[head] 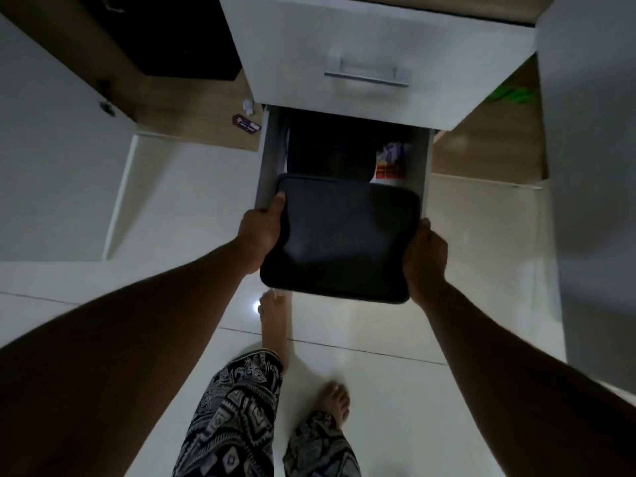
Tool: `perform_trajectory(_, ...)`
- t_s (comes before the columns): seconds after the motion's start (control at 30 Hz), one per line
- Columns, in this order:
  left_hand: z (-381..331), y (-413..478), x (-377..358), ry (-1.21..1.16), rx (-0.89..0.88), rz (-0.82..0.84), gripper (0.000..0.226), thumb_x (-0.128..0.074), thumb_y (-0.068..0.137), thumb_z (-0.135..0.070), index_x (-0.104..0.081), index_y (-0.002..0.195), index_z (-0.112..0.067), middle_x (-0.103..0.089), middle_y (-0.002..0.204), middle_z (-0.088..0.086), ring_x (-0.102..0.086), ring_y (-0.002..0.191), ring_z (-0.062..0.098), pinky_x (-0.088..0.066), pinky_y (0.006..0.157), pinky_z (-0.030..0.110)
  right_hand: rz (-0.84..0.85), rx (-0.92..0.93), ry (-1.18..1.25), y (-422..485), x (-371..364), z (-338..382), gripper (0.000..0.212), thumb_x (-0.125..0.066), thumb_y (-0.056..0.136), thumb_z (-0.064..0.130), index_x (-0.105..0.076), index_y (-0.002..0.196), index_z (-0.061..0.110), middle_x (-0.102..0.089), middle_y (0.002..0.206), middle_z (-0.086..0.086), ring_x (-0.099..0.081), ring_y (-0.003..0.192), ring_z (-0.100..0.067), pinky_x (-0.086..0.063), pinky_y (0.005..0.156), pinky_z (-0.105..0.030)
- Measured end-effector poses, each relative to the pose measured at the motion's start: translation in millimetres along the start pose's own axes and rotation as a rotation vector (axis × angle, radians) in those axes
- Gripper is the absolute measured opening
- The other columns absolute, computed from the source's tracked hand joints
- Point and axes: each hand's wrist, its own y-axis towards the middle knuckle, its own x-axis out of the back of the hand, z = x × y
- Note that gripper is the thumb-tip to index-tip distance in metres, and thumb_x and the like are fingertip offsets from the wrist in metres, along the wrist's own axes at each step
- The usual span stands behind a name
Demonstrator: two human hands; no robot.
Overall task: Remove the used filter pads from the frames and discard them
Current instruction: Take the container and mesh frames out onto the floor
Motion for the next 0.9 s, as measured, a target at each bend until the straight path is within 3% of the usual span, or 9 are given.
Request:
perform_trajectory(0.07,-41.5,-64.4,-4.3,0.034,-0.069,0.192,0.067,-0.043,0.099,-0.053,-0.045,0.143,-0.003,-0.053,0.137,0.013,-0.051,0.125,0.032,-0.040,0.094,0.031,-0.004,0.009,-0.030,-18.9,9.1,-27.7,0.044,-0.030,0.104,0.038,-0.064,0.094,0.011,-0.065,0.101,-0.017,-0.062,0.099,-0.035,-0.047,0.086,-0.039)
perform_trajectory(0.13,-45.0,-112.3,11.3,0.030,-0.002,0.197,0.067,-0.053,0.095,-0.053,-0.051,0.138,-0.002,-0.059,0.127,0.010,-0.057,0.112,0.031,-0.044,0.089,0.030,-0.007,-0.012,-0.047,-37.4,19.5,-57.2,0.043,-0.030,0.105,0.038,-0.058,0.084,0.014,-0.061,0.090,-0.012,-0.060,0.091,-0.032,-0.043,0.078,-0.036)
perform_trajectory(0.3,35.0,-132.0,23.2,0.163,0.127,0.251,0.047,-0.056,0.092,-0.052,-0.065,0.104,-0.008,-0.066,0.098,0.010,-0.063,0.087,0.027,-0.053,0.079,0.038,0.059,-0.082,-0.062,-75.8,31.3,-136.4,0.051,-0.031,0.106,0.034,-0.043,0.059,0.018,-0.046,0.061,-0.002,-0.045,0.064,-0.022,-0.035,0.066,-0.034)
perform_trajectory(0.4,77.7,-120.2,21.7,0.213,0.185,0.315,0.038,-0.054,0.095,-0.043,-0.063,0.104,-0.007,-0.065,0.096,0.009,-0.061,0.084,0.023,-0.052,0.068,0.035,0.121,-0.164,-0.051,-82.2,26.5,-180.9,0.047,-0.036,0.103,0.027,-0.038,0.058,0.015,-0.040,0.056,-0.001,-0.037,0.057,-0.019,-0.029,0.058,-0.033)
perform_trajectory(0.5,119.4,-101.7,11.6,0.251,0.233,0.363,0.038,-0.058,0.095,-0.038,-0.061,0.114,-0.005,-0.067,0.102,0.012,-0.064,0.092,0.027,-0.053,0.065,0.035,0.192,-0.208,-0.076,-79.9,10.9,-222.4,0.036,-0.042,0.101,0.031,-0.054,0.072,0.014,-0.053,0.068,-0.002,-0.047,0.064,-0.020,-0.038,0.060,-0.035)
perform_trajectory(0.57,140.8,-86.2,4.3,0.265,0.236,0.354,0.035,-0.059,0.095,-0.033,-0.060,0.115,-0.004,-0.067,0.105,0.014,-0.064,0.093,0.028,-0.054,0.067,0.038,0.210,-0.230,-0.086,-75.6,-0.7,-241.2,0.031,-0.045,0.099,0.037,-0.063,0.106,0.013,-0.064,0.096,-0.004,-0.060,0.086,-0.024,-0.053,0.076,-0.043)
perform_trajectory(0.77,211.6,-25.6,-33.5,0.325,0.185,0.224,0.021,-0.058,0.095,-0.023,-0.056,0.110,-0.009,-0.064,0.096,0.008,-0.062,0.091,0.025,-0.053,0.075,0.039,0.270,-0.266,-0.077,-37.8,-46.6,-268.2,0.046,-0.053,0.091,0.034,-0.053,0.133,0.013,-0.061,0.123,-0.011,-0.062,0.106,-0.030,-0.054,0.091,-0.054)
perform_trajectory(0.8,253.7,-23.7,-34.6,0.479,0.156,0.086,0.029,-0.063,0.091,-0.024,-0.050,0.113,-0.011,-0.060,0.102,0.008,-0.058,0.096,0.025,-0.049,0.078,0.040,0.282,-0.269,-0.070,-31.6,-53.3,-268.1,0.051,-0.054,0.088,0.035,-0.052,0.134,0.014,-0.061,0.123,-0.011,-0.062,0.106,-0.030,-0.054,0.091,-0.053)
perform_trajectory(0.9,378.4,-36.5,-62.7,0.804,0.139,0.194,0.075,-0.076,0.058,-0.033,-0.041,0.122,-0.014,-0.045,0.119,0.009,-0.045,0.110,0.030,-0.041,0.083,0.042,0.297,-0.278,-0.043,-10.0,-72.9,-269.0,0.056,-0.054,0.081,0.036,-0.052,0.133,0.016,-0.061,0.121,-0.010,-0.063,0.104,-0.028,-0.055,0.090,-0.051)
